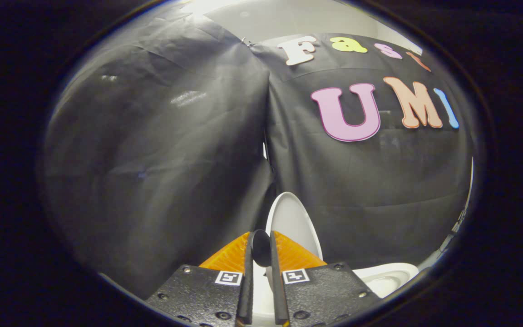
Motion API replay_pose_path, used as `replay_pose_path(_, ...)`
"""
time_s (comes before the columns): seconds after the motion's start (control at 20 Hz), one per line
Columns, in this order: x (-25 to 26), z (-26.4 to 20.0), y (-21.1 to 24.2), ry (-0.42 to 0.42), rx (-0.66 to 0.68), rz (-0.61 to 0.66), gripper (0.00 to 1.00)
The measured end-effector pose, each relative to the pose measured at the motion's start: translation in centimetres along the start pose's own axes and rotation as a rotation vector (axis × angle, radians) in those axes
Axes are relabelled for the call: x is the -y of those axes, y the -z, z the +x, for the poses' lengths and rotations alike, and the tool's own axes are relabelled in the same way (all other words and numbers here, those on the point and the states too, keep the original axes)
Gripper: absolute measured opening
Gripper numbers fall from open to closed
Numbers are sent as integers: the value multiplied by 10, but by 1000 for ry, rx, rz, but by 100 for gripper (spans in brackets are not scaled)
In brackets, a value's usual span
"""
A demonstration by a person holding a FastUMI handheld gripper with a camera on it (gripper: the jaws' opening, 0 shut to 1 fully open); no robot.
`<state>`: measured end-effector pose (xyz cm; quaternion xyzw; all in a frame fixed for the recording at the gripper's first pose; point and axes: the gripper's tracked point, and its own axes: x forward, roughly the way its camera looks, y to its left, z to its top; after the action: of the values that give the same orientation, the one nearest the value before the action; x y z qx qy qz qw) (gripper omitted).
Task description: Open the toilet lid.
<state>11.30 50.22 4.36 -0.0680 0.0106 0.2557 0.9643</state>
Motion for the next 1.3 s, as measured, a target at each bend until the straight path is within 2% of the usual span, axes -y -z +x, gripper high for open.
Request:
replay_pose_path(0.15,1,-7,-14,1,16,-12,35)
replay_pose_path(0.35,11,-23,-32,23,54,-4,63)
replay_pose_path(0.6,20,-55,-50,-17,87,-17,98)
replay_pose_path(0.85,47,-84,-75,27,160,-30,98)
replay_pose_path(1.3,165,-138,-69,267,163,-28,98)
